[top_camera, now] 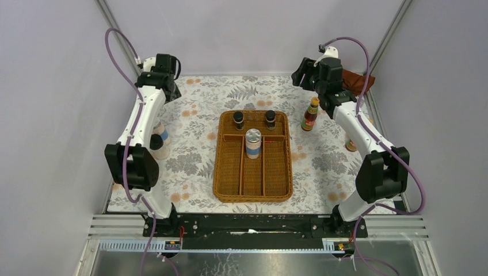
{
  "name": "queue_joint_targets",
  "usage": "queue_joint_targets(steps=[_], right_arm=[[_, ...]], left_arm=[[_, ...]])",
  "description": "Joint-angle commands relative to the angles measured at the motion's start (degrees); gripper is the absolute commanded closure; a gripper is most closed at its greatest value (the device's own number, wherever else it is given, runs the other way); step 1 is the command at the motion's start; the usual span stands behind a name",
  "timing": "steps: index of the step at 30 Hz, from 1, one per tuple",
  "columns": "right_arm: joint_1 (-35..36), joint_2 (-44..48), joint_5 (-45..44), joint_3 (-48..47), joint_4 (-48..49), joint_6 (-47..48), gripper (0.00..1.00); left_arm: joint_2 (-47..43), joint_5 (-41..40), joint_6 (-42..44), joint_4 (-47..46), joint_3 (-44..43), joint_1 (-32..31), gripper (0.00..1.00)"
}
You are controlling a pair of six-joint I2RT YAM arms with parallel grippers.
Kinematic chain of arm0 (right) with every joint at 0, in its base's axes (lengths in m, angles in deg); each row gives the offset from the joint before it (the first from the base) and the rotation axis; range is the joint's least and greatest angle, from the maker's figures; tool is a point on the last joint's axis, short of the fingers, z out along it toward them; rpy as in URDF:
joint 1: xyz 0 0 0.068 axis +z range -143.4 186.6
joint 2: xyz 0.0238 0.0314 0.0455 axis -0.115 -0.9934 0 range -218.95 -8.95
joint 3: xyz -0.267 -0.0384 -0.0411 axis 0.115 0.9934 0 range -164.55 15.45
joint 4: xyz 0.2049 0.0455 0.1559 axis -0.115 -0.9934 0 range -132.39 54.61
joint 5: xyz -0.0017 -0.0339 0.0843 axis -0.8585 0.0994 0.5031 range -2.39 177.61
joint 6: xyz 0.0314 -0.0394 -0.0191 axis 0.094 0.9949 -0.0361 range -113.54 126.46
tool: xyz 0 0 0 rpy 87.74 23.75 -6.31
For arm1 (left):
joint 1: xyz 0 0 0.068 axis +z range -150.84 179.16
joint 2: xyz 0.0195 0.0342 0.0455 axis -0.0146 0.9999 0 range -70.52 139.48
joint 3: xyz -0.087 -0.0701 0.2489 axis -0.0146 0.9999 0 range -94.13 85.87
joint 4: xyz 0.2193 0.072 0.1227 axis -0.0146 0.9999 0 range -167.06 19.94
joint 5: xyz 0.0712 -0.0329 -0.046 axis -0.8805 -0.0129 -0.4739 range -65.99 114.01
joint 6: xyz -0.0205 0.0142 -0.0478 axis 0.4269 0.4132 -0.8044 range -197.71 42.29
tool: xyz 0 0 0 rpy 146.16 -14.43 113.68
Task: Organize the condiment bottles
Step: Pick up the bottle from the center of the board.
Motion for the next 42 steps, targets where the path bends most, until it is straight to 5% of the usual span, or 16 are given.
queue_joint_targets(steps=[1,20,42], right_arm=[[-0.38,3.20,1.20,0.25,2.17,-0.16,0.34],[-0.38,5.61,1.42,3.81,2.32,0.05,0.34],[-0.39,4.22,1.09,2.96,2.18,1.38,0.34]], left_arm=[[-1.94,1.29,-3.17,1.49,5.05,3.10,0.15],[-6.11,15.72,-5.54,-1.86,13.69,11.20,0.14],[-3.29,18.35,-5.56,-4.83,15.63,14.34,0.14]])
